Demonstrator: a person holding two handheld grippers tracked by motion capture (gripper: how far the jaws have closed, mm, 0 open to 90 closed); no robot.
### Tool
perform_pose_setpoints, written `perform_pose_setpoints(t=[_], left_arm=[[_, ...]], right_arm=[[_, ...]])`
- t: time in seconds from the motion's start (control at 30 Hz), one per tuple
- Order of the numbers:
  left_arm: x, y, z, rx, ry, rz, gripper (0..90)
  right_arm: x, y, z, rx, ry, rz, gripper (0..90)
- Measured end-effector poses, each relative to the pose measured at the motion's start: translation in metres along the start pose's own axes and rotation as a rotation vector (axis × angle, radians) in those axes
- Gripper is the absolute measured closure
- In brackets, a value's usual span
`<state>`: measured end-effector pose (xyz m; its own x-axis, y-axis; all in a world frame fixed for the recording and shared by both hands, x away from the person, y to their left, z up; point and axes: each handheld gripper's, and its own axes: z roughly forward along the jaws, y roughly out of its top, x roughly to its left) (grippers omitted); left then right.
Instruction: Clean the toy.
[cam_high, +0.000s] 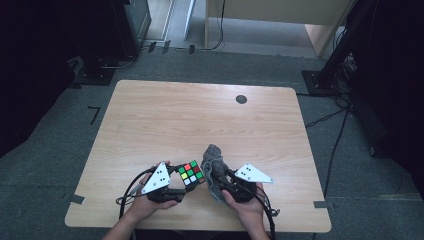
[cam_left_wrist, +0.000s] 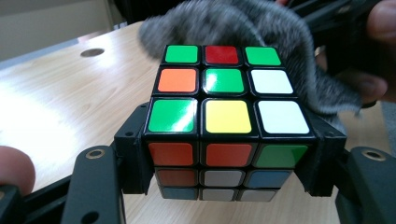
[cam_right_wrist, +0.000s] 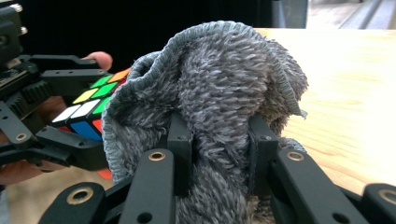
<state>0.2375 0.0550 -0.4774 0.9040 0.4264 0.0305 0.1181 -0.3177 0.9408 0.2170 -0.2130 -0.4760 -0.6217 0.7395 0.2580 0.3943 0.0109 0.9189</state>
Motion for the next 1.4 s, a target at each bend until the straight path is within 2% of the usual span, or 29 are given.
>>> perform_pose_setpoints(t=[0.1,0.17,0.23,0.3,0.43,0.53,0.6,0.67,0.7,0.77,0.83,0.9,0.93,1.03,1.13,1.2,1.3,1.37,1.4], left_arm=[[0.002,0.000,-0.003,-0.017,-0.018,-0.017,34.1],[0.007,-0.001,-0.005,-0.041,-0.040,-0.050,34.0],[0.012,-0.002,-0.008,-0.069,-0.040,-0.084,34.1],[0.014,-0.002,-0.009,-0.068,-0.023,-0.086,34.1],[0.011,-0.003,-0.006,-0.040,-0.014,-0.059,34.1],[0.008,-0.002,-0.003,-0.041,-0.030,-0.052,34.1],[0.008,-0.001,-0.002,-0.039,-0.034,-0.052,34.1],[0.008,-0.002,-0.001,-0.029,-0.034,-0.049,34.1],[0.008,-0.002,-0.001,-0.034,-0.044,-0.059,34.0],[0.013,-0.002,-0.005,-0.082,-0.090,-0.116,34.1],[0.016,0.000,-0.007,-0.109,-0.088,-0.139,34.1],[0.016,0.001,-0.008,-0.098,-0.069,-0.129,34.1],[0.016,0.000,-0.007,-0.082,-0.059,-0.112,34.1],[0.014,-0.001,-0.004,-0.040,-0.034,-0.083,34.1],[0.011,0.002,-0.006,-0.049,-0.033,-0.070,34.1],[0.012,0.007,-0.011,-0.083,-0.052,-0.086,34.1],[0.014,0.011,-0.015,-0.117,-0.063,-0.107,34.1],[0.013,0.013,-0.017,-0.110,-0.046,-0.087,34.1],[0.012,0.014,-0.018,-0.107,-0.037,-0.081,34.1]], right_arm=[[0.004,-0.004,0.006,0.020,0.036,-0.004,69.6],[0.001,-0.006,0.008,0.036,0.064,0.025,69.6],[-0.002,-0.008,0.011,0.083,0.062,0.027,69.6],[-0.005,-0.009,0.011,0.109,0.034,0.005,69.6],[-0.006,-0.004,0.007,0.053,0.018,0.007,69.5],[-0.003,-0.001,0.004,0.012,0.045,-0.018,69.5],[-0.002,-0.002,0.005,0.019,0.058,-0.031,69.5],[-0.004,-0.005,0.007,0.037,0.067,-0.021,69.4],[-0.005,-0.007,0.009,0.048,0.068,-0.017,69.4],[-0.008,-0.010,0.010,0.053,0.078,-0.006,69.4],[-0.009,-0.011,0.011,0.056,0.063,-0.003,69.4],[-0.009,-0.010,0.011,0.061,0.033,-0.010,69.5],[-0.009,-0.010,0.010,0.058,0.025,-0.011,69.5],[-0.007,-0.003,0.005,0.022,0.022,-0.023,69.5],[-0.008,0.005,0.000,-0.029,0.090,0.069,69.4],[-0.005,0.008,-0.001,-0.026,0.090,0.054,69.4],[-0.004,0.005,0.000,-0.001,0.103,0.058,69.4],[-0.002,0.001,0.003,0.041,0.104,0.041,69.3],[-0.002,0.000,0.004,0.055,0.087,0.028,69.2]])
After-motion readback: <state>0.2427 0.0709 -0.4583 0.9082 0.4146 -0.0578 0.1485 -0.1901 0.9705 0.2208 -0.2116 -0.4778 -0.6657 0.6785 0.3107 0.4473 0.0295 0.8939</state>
